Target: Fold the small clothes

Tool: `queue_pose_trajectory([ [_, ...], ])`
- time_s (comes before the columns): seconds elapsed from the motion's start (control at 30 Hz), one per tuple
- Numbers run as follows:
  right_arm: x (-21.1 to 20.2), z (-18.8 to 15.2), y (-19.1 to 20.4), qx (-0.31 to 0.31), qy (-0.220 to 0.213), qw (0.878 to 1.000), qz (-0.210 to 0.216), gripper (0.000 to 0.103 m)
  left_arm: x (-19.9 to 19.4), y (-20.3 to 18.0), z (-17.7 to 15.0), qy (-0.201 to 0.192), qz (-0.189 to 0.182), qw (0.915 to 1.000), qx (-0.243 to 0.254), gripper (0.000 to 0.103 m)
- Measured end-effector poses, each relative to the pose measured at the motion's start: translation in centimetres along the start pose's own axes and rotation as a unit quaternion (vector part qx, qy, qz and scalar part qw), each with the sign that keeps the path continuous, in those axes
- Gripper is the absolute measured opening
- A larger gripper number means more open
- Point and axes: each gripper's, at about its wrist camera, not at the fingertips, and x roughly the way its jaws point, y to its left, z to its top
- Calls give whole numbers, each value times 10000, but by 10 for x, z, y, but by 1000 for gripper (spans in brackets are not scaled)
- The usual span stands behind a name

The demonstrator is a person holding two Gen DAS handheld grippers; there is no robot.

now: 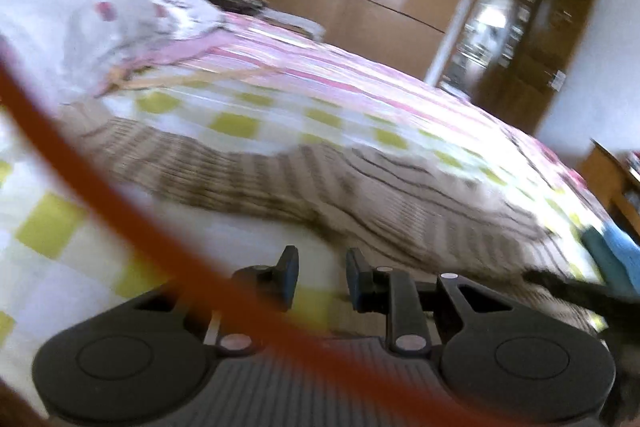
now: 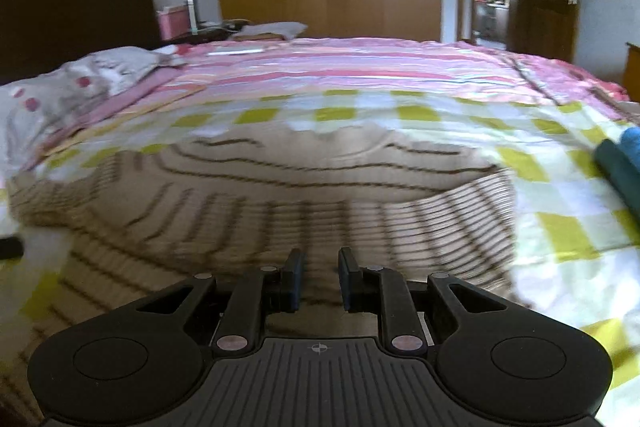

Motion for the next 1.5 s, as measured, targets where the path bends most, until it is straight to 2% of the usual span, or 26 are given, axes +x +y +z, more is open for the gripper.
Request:
queue_pose_trajectory([
  [0.1, 3, -3, 16, -38, 55, 9997, 227, 20, 10, 26, 11, -26, 294, 9987, -419, 31],
  [0.23, 4, -9, 30, -51, 111, 9988, 468, 20, 27, 59, 19, 46, 493, 9927, -1096, 31],
  [0.37, 3, -13, 37, -20, 146, 9981, 604, 20, 37, 87, 23, 23, 190, 9836, -1791, 32],
  [0.5, 6, -16, 41, 75, 181, 9976, 669, 20, 46, 104, 27, -99, 204, 9763, -2154, 40],
  [0.67, 7, -16, 43, 165, 184, 9970, 739, 22, 61, 126, 28, -71, -6, 9614, -2750, 41],
  [1.1, 1, -9, 56, 135, 193, 9955, 922, 22, 73, 144, 37, -361, -113, 9475, -3176, 41],
  [1.27, 1, -6, 62, 115, 189, 9950, 971, 22, 69, 143, 40, -548, 103, 9520, -3010, 42],
  [1.4, 0, -4, 69, -1, 242, 9945, 1017, 22, 77, 146, 39, -549, 128, 9502, -3064, 42],
  [1.47, -2, -2, 71, -70, 210, 9945, 1021, 22, 77, 141, 42, -543, 183, 9562, -2870, 40],
  [1.5, -3, 0, 72, -86, 197, 9945, 1027, 22, 76, 137, 44, -542, 217, 9600, -2739, 35],
])
